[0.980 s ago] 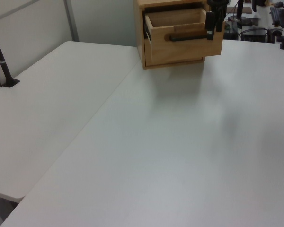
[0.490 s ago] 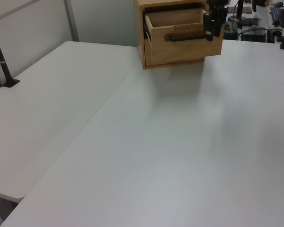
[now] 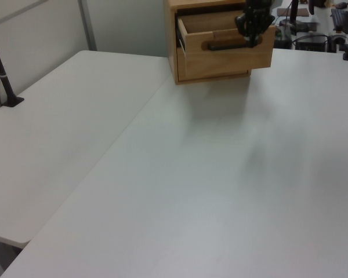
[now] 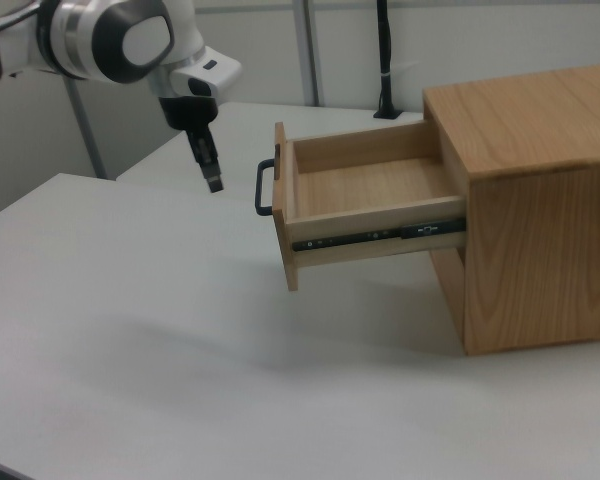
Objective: Close the drawer by sliding it
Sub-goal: 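Move the gripper down to the open drawer's front panel beside the black handle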
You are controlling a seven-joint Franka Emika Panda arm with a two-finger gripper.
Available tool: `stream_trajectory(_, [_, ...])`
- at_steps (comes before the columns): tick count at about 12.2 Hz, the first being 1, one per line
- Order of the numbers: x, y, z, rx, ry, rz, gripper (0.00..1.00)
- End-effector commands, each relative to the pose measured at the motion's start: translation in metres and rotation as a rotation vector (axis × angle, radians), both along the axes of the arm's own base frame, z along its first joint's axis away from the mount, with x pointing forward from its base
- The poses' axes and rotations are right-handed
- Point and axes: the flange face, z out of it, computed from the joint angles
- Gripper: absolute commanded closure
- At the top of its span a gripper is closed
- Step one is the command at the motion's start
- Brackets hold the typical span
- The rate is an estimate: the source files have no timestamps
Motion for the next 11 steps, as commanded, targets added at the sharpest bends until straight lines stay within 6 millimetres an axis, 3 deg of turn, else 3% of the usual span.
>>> stream_trajectory(1, [0.025,-0.010,-0.024,-0.024,-0.043,-0.103,0.98])
stream_trajectory(4, [0.051,-0.036,-0.065,-0.060,-0.062,-0.129,0.99])
stream_trajectory(9, [0.075,-0.115,-0.053,-0.115,-0.250,-0.211,1.00])
stream_trajectory(11, [0.081,-0.136,-0.052,-0.131,-0.313,-0.238,1.00])
